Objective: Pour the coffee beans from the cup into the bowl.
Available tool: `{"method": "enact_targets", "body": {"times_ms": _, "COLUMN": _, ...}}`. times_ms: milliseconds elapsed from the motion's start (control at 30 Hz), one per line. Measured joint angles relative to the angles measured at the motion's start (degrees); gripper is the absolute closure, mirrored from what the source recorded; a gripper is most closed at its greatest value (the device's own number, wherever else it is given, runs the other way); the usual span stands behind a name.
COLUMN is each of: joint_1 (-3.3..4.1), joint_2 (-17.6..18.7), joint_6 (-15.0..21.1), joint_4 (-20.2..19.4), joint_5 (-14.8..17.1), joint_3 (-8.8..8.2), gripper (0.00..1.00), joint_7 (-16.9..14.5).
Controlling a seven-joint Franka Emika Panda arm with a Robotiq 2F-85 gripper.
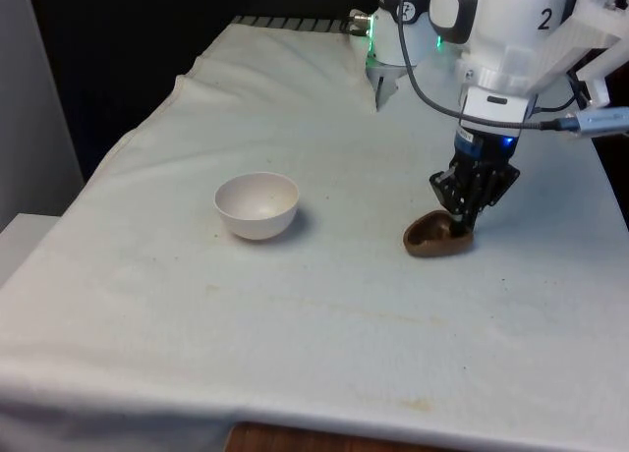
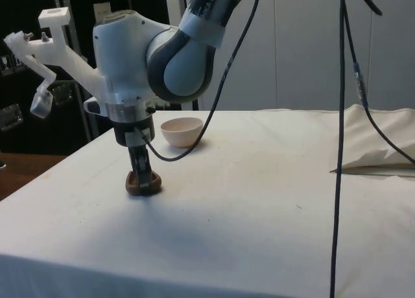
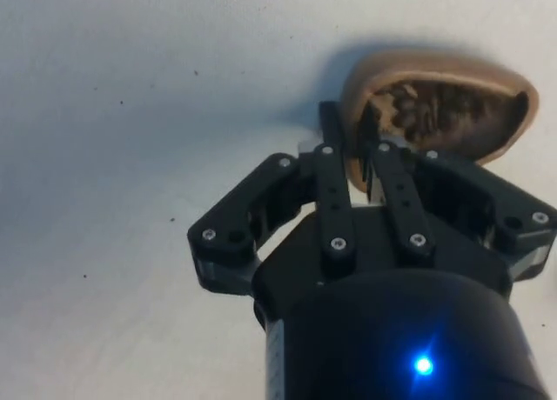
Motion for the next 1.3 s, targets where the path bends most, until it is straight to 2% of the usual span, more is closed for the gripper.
{"method": "enact_targets", "body": {"times_ms": 733, "joint_1": 0.00, "joint_2": -0.4, "joint_6": -0.1, "joint_4": 0.1, "joint_5": 0.1, "joint_3": 0.00, "gripper": 1.00, "joint_7": 0.0}}
{"method": "enact_targets", "body": {"times_ms": 1033, "joint_1": -0.40, "joint_2": -2.8, "joint_6": -2.1, "joint_4": -0.1, "joint_5": 0.5, "joint_3": 0.00, "gripper": 1.00, "joint_7": 0.0}}
{"method": "enact_targets", "body": {"times_ms": 1300, "joint_1": -1.26, "joint_2": -4.5, "joint_6": -3.0, "joint_4": -0.2, "joint_5": 1.7, "joint_3": 0.00, "gripper": 1.00, "joint_7": -0.2}}
